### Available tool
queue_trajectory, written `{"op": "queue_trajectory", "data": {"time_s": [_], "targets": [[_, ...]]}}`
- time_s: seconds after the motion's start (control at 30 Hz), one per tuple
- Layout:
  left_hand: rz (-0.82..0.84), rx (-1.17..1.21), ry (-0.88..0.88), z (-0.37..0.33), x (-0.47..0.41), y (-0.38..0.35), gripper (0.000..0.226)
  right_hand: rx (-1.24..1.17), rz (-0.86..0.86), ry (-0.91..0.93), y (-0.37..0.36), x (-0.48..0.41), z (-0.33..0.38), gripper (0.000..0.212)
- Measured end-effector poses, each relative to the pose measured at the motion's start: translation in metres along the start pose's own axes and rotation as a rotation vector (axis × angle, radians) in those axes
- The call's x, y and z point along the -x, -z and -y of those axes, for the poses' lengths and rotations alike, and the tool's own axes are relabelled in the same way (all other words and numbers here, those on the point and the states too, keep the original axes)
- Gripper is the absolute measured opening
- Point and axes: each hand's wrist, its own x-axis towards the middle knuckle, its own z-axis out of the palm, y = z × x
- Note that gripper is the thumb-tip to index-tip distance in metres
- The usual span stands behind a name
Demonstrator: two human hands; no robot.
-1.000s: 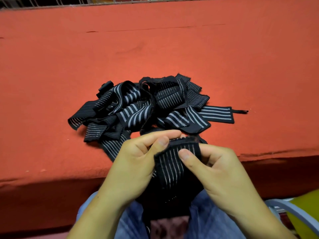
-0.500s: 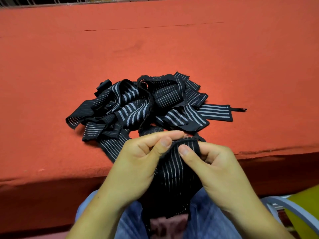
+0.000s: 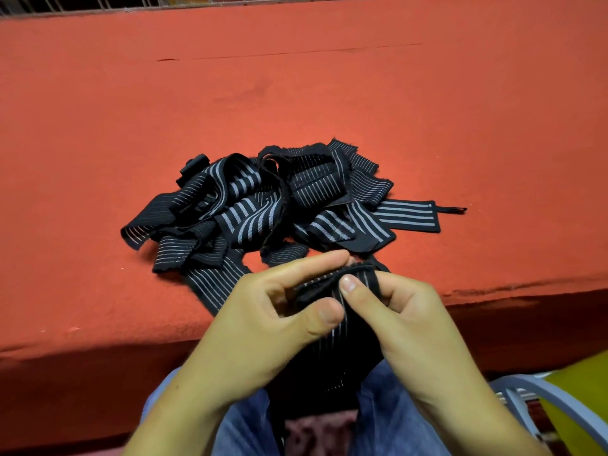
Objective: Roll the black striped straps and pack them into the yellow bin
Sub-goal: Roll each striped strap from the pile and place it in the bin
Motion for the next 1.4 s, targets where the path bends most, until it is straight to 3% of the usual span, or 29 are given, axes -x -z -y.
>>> {"op": "queue_trajectory", "data": {"time_s": [0.1, 0.2, 0.37, 0.5, 0.67, 0.87, 1.07, 1.27, 1.4], "targets": [[-0.063, -0.029, -0.024, 0.003, -0.003, -0.004, 0.032, 0.000, -0.002, -0.005, 0.000, 0.000, -0.001, 0.020], [-0.103, -0.049, -0.034, 0.006, -0.004, -0.006, 0.028, 0.059, -0.025, 0.034, 0.000, -0.001, -0.002, 0.026], [-0.157, -0.102, -0.076, 0.005, -0.004, -0.006, 0.023, 0.062, -0.235, 0.155, 0.009, -0.006, -0.002, 0.031], [-0.171, -0.116, -0.083, 0.004, -0.006, -0.006, 0.025, 0.055, -0.143, 0.170, 0.012, -0.008, -0.004, 0.029], [-0.172, 0.021, -0.008, 0.004, -0.005, -0.004, 0.028, -0.035, -0.188, 0.219, 0.010, -0.006, -0.001, 0.017], [-0.181, 0.058, -0.020, 0.004, -0.005, -0.002, 0.022, -0.118, -0.098, 0.118, 0.009, -0.004, 0.000, 0.022], [-0.169, 0.084, 0.023, 0.005, -0.003, -0.002, 0.027, -0.098, -0.148, 0.197, 0.008, -0.005, 0.003, 0.021], [-0.260, -0.005, -0.064, 0.004, -0.004, -0.002, 0.023, -0.146, -0.073, 0.115, 0.008, -0.003, 0.001, 0.025], [-0.230, -0.025, -0.038, 0.002, -0.001, -0.001, 0.030, -0.125, -0.065, 0.152, 0.008, -0.004, 0.000, 0.028]]}}
